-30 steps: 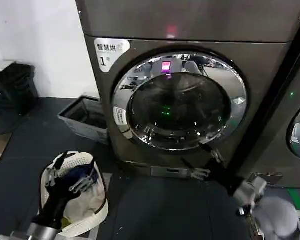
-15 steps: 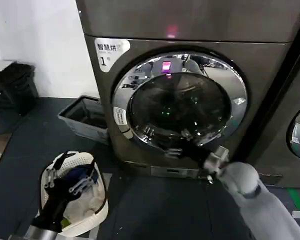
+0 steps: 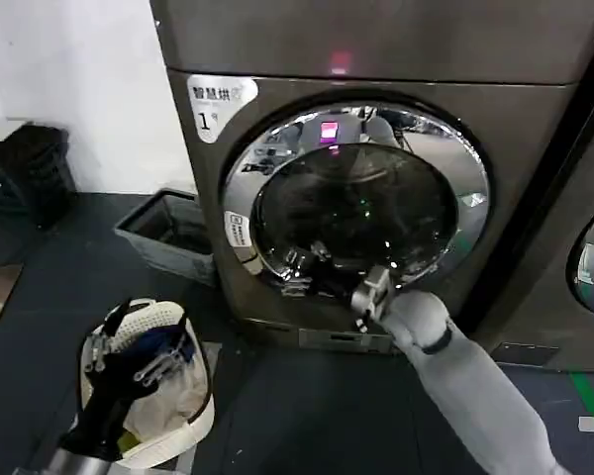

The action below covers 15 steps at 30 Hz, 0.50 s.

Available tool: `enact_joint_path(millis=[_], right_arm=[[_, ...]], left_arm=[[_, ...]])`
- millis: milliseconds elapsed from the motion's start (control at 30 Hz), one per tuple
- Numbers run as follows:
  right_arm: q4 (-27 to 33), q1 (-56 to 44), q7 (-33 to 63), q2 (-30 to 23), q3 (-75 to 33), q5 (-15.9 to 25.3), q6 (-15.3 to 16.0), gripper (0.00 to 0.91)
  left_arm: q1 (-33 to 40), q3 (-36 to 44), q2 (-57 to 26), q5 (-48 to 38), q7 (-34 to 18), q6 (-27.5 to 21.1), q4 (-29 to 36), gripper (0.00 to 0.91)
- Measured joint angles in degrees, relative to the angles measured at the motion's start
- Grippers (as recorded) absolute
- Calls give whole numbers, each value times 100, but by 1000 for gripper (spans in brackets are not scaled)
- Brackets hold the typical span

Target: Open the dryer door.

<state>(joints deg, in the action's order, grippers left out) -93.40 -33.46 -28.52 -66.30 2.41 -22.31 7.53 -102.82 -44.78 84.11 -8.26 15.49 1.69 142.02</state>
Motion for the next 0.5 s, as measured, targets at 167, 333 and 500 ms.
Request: enact_joint_path(millis=[167,333,500], right_arm=[[215,290,-16,-203,207,2,3,907],[417,493,-30,-425,343,24,7,907],[434,512,-177,-497,368,-8,33,907]], left_arm=[[-13,-3,18,18,4,5,14,907],[20,-74,10,39,29,10,-23,907],[39,-119,-3,22,36,-4,-58,907]])
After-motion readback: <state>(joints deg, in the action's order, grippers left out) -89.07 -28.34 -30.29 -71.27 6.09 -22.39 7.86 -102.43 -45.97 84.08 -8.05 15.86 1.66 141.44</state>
